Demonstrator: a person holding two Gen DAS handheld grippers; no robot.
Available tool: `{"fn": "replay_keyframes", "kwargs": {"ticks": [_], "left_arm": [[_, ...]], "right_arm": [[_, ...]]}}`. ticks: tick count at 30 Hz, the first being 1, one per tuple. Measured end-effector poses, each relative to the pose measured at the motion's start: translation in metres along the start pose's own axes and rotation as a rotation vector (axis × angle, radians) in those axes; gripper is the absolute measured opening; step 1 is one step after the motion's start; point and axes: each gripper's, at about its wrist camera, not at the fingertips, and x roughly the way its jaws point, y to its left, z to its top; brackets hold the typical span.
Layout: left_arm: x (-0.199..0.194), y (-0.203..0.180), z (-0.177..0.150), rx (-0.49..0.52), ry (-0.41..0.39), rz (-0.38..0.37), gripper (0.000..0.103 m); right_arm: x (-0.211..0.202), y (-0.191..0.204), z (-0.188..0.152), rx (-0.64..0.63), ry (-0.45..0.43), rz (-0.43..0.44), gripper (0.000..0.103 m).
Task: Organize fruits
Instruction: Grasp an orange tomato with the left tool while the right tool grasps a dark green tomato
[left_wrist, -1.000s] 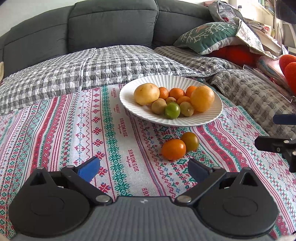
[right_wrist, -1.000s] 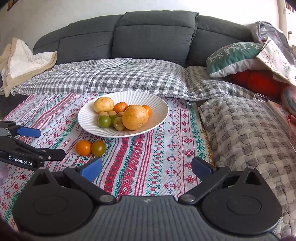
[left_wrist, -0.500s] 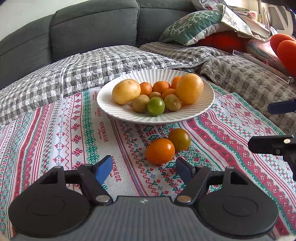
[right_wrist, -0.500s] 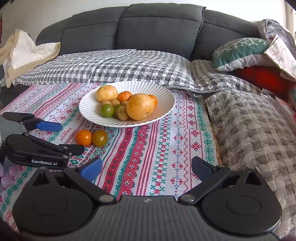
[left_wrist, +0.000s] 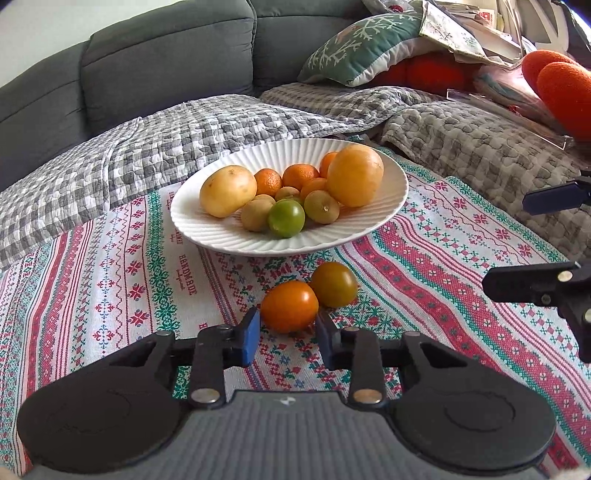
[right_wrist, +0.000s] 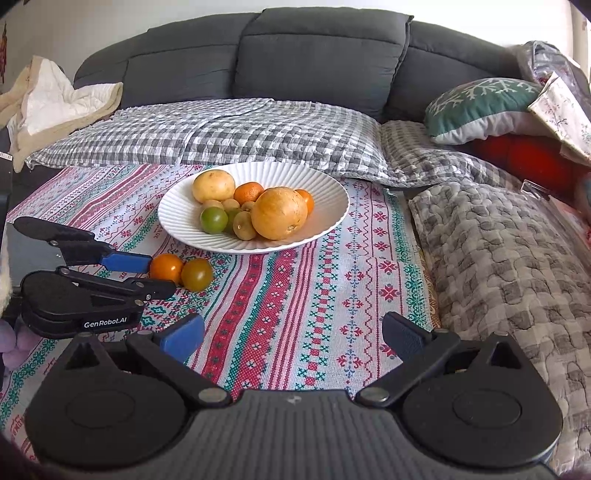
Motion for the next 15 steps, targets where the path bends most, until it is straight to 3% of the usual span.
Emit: {"fn": "replay_keyframes", "kwargs": {"ticks": [15], "left_arm": [[-0.015, 0.017, -0.003, -0.037, 0.019, -0.010, 0.019]], "right_arm": [[0.011, 0.008, 0.007, 0.035, 0.019, 0.039, 0.103]]}}
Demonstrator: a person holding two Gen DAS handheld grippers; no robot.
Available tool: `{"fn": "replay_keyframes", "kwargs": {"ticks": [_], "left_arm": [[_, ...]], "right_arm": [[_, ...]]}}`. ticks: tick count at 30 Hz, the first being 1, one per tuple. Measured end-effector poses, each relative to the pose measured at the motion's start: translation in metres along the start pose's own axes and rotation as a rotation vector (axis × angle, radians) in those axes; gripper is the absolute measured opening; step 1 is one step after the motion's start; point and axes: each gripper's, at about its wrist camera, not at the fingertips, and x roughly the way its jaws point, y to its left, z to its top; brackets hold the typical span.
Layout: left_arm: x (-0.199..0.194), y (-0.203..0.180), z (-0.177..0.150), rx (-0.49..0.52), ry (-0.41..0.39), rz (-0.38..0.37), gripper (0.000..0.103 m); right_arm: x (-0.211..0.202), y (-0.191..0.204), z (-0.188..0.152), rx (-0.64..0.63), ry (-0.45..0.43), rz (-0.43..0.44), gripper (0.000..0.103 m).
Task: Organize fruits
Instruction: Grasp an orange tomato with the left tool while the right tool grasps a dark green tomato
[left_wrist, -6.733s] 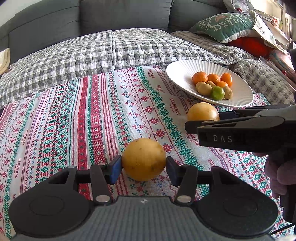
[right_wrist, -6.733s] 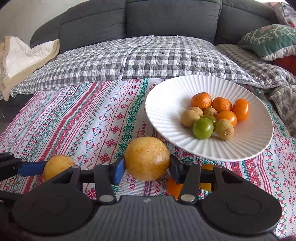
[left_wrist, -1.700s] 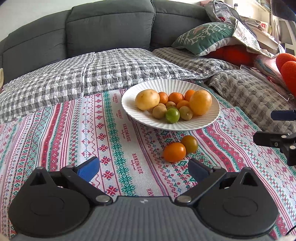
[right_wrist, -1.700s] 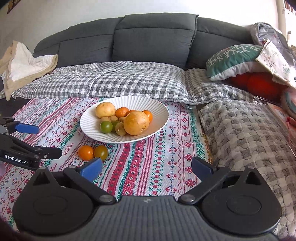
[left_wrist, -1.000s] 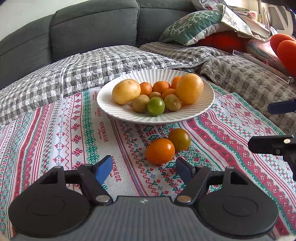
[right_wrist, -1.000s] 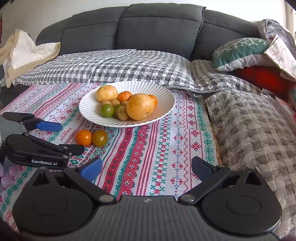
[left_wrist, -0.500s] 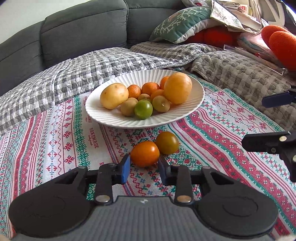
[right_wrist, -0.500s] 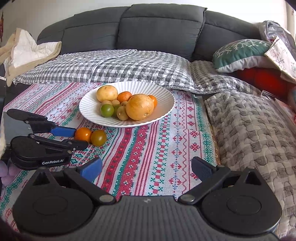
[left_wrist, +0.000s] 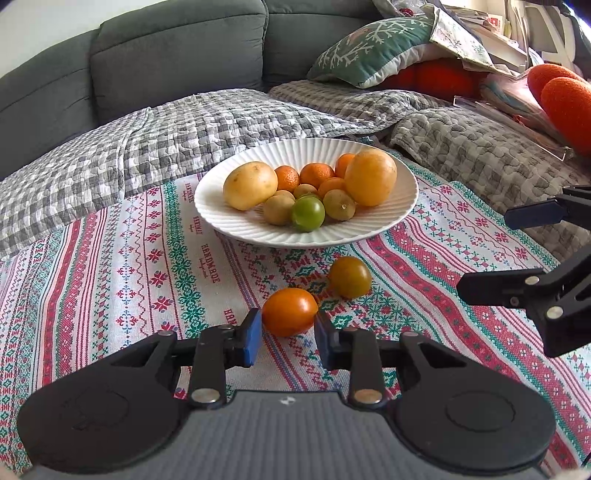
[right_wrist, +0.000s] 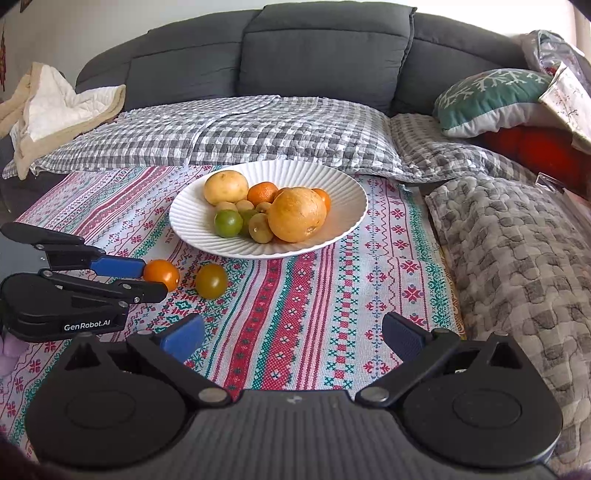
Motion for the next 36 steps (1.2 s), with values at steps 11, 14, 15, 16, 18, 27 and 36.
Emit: {"fn": "replay_keyframes", "kwargs": {"ticks": [11, 14, 15, 16, 18, 27, 36], "left_arm": [[-0.002, 0.014, 0.000, -0.031, 0.026, 0.016, 0.018], [-0.002, 0.017, 0.000, -0.046, 0.031, 0.021, 0.018], [-0.002, 0.018, 0.000, -0.048, 0.033, 0.022, 0.018], [-0.002, 0.019, -0.001, -0.048, 0.036, 0.027, 0.018], [-0.003, 0.020, -0.002, -0.049, 0.039, 0.028, 0.018], [-0.003, 0.022, -0.003, -0.045, 0.045, 0.032, 0.018], [-0.003, 0.022, -0.004, -0.045, 0.052, 0.030, 0.017]], "right_arm": [[0.034, 0.018, 0.009, 0.076, 0.072, 0.049, 0.099], [0.047, 0.025, 0.012, 0.103, 0.115, 0.058, 0.091], [0.050, 0.029, 0.012, 0.100, 0.123, 0.054, 0.090], [0.052, 0.032, 0.012, 0.090, 0.126, 0.048, 0.088], [0.054, 0.037, 0.013, 0.064, 0.122, 0.036, 0.083], [0.059, 0.048, 0.017, -0.001, 0.111, 0.025, 0.059], [0.058, 0.050, 0.020, -0.015, 0.102, 0.041, 0.019]]}}
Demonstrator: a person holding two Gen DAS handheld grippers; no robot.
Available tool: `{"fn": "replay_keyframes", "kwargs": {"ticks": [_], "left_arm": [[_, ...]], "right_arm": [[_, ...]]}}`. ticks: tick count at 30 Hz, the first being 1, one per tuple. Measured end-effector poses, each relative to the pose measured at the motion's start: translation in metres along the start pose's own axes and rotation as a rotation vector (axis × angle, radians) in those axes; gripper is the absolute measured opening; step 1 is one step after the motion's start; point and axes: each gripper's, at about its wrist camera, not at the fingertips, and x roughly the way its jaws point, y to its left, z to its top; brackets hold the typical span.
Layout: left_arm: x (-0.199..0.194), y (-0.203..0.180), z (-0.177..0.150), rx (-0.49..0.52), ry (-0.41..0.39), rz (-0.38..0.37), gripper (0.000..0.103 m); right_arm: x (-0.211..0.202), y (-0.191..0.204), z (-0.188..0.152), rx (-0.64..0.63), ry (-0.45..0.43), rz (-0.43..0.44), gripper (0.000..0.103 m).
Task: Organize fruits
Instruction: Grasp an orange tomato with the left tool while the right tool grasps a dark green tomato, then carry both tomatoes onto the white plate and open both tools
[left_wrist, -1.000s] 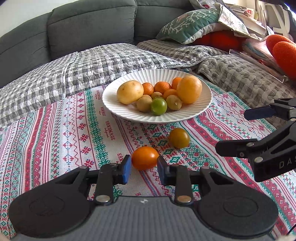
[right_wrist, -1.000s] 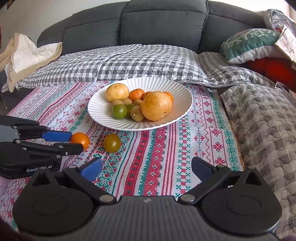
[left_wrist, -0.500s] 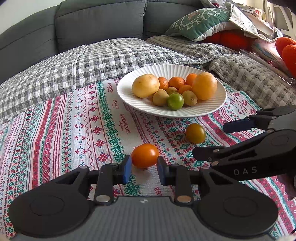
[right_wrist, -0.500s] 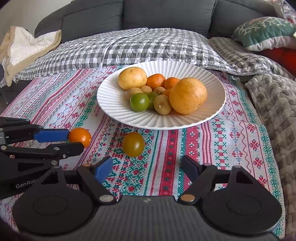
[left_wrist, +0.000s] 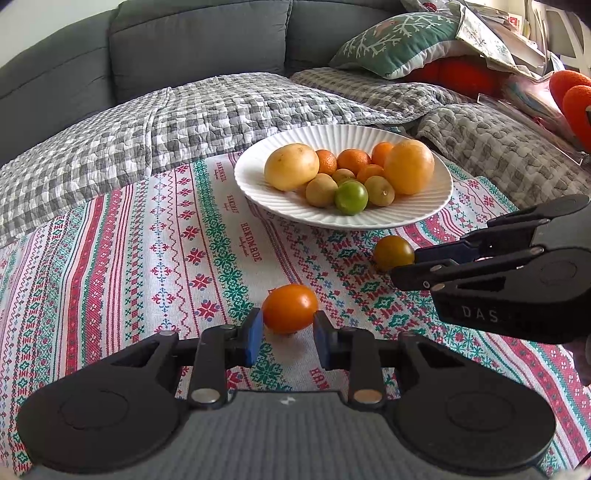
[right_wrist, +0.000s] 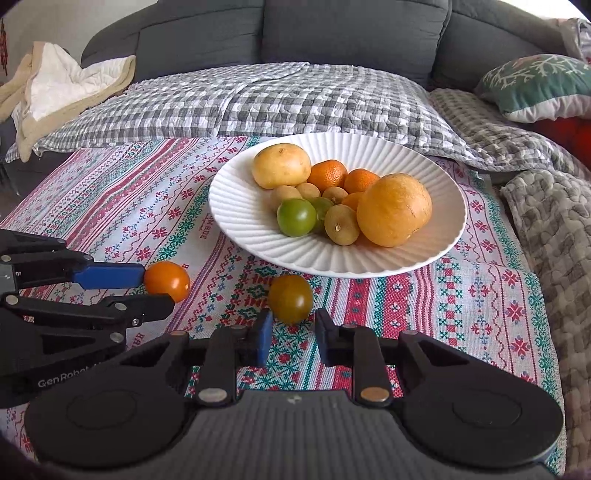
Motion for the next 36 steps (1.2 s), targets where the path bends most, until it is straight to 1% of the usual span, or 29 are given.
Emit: {"fn": "replay_keyframes", "kwargs": {"ticks": [7, 16, 19, 24, 25, 26, 27, 28, 29, 33, 36], "left_arm": [[0.000, 0.001, 0.000, -0.017, 0.007, -0.006, 0.017], [-0.002, 0.001, -0.001, -0.030, 0.016, -0.012, 0.017], [-0.002, 0.001, 0.000, -0.031, 0.016, -0.012, 0.017], [-0.002, -0.002, 0.000, -0.022, 0.014, -0.016, 0.017], [-0.002, -0.002, 0.000, -0.014, 0.012, -0.017, 0.017], [-0.001, -0.002, 0.000, -0.010, 0.011, -0.017, 0.017], [0.000, -0.002, 0.000, -0.005, 0.012, -0.017, 0.017], [0.001, -0.002, 0.000, -0.002, 0.016, -0.017, 0.018], [0.003, -0.003, -0.001, 0.000, 0.019, -0.016, 0.018], [0.006, -0.003, -0.001, 0.009, 0.008, -0.009, 0.020], [0.009, -0.002, 0.000, 0.005, -0.002, -0.009, 0.025]], "right_arm": [[-0.003, -0.004, -0.002, 0.019, 0.004, 0.029, 0.010], [-0.014, -0.013, -0.007, 0.051, -0.003, 0.080, 0.009], [-0.020, -0.020, -0.010, 0.083, -0.007, 0.105, 0.009], [-0.022, -0.027, -0.011, 0.106, -0.011, 0.117, 0.009], [-0.022, -0.027, -0.012, 0.106, -0.007, 0.120, 0.013], [-0.021, -0.026, -0.012, 0.107, -0.003, 0.126, 0.020], [-0.021, -0.025, -0.013, 0.107, -0.003, 0.126, 0.024], [-0.020, -0.024, -0.013, 0.104, -0.008, 0.124, 0.036], [-0.019, -0.022, -0.013, 0.096, -0.013, 0.118, 0.043], [-0.010, -0.013, -0.010, 0.087, -0.010, 0.111, 0.044], [-0.004, -0.007, -0.005, 0.092, -0.014, 0.099, 0.043]]}}
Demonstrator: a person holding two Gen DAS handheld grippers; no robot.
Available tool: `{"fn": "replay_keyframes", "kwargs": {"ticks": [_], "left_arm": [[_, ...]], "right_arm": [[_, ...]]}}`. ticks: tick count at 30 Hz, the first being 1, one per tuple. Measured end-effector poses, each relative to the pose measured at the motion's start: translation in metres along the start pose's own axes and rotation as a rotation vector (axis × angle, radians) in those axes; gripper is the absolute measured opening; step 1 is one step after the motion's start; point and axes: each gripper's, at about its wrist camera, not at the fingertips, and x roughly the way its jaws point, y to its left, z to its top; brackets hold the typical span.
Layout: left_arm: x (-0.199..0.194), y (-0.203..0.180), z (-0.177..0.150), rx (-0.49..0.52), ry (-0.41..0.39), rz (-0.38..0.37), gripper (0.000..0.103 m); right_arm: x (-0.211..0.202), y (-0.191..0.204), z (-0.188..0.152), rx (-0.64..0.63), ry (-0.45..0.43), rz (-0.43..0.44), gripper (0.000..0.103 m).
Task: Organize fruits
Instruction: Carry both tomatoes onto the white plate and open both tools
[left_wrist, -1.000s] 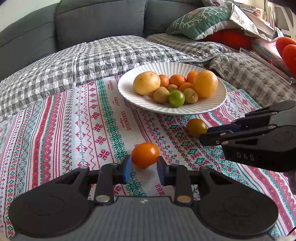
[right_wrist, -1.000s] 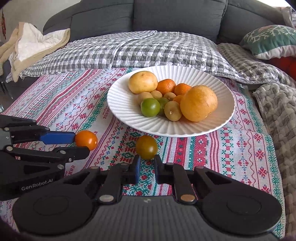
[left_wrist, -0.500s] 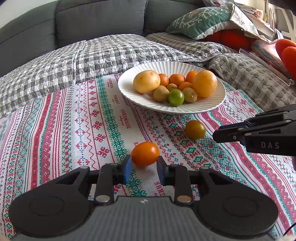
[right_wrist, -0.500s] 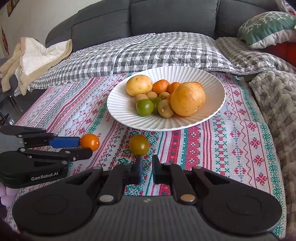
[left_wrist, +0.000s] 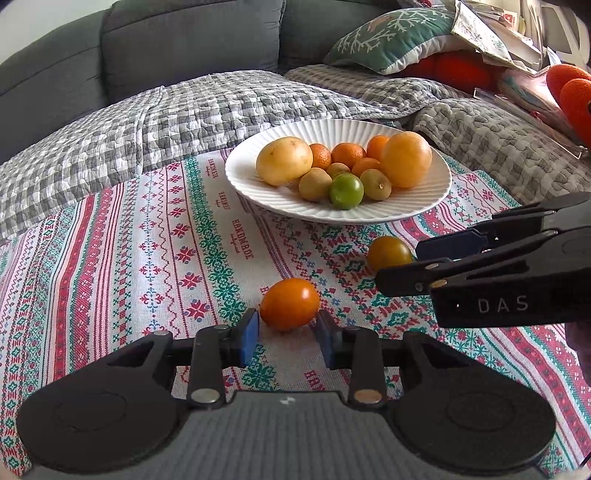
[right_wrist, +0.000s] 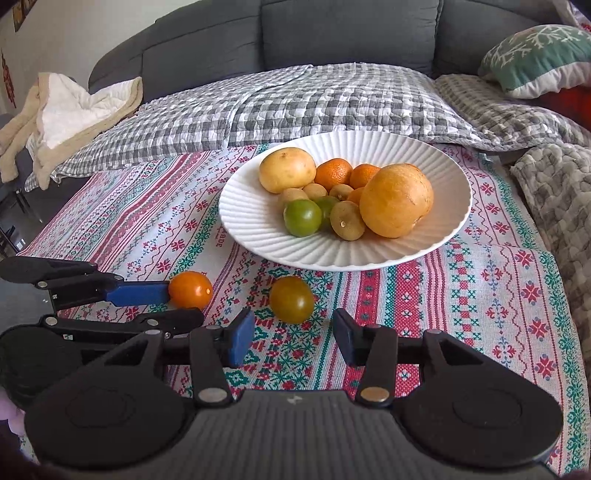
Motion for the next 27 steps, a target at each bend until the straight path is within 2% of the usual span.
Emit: {"fn": "replay_keyframes", "kwargs": {"ticks": [4, 6, 7, 13, 17, 19, 22, 27], "left_arm": [[0.004, 0.001, 0.002, -0.015, -0.014, -0.003, 0.028], [0.005, 0.001, 0.002, -0.014, -0.019, -0.004, 0.028], [0.005, 0.001, 0.002, -0.013, -0.021, -0.004, 0.028], [0.004, 0.002, 0.001, -0.003, -0.029, -0.012, 0.028], [0.004, 0.002, 0.001, 0.001, -0.028, -0.011, 0.027], [0.005, 0.001, 0.001, 0.006, -0.027, -0.013, 0.022], [0.005, -0.001, 0.002, 0.017, -0.021, -0.006, 0.022], [-0.005, 0.001, 0.006, 0.033, -0.037, -0.018, 0.021]], "right_arm": [[0.009, 0.005, 0.004, 0.009, -0.001, -0.019, 0.040], [0.011, 0.007, 0.005, 0.004, -0.003, -0.025, 0.032], [0.011, 0.008, 0.005, 0.001, -0.002, -0.025, 0.025], [0.002, 0.009, 0.006, -0.018, -0.014, 0.021, 0.025], [-0.002, 0.004, 0.003, -0.008, -0.007, 0.010, 0.025], [-0.004, 0.001, 0.001, -0.003, -0.005, 0.004, 0.025], [-0.008, -0.002, 0.001, 0.003, -0.007, 0.001, 0.025], [-0.024, -0.005, 0.003, 0.013, -0.029, 0.045, 0.025]]}}
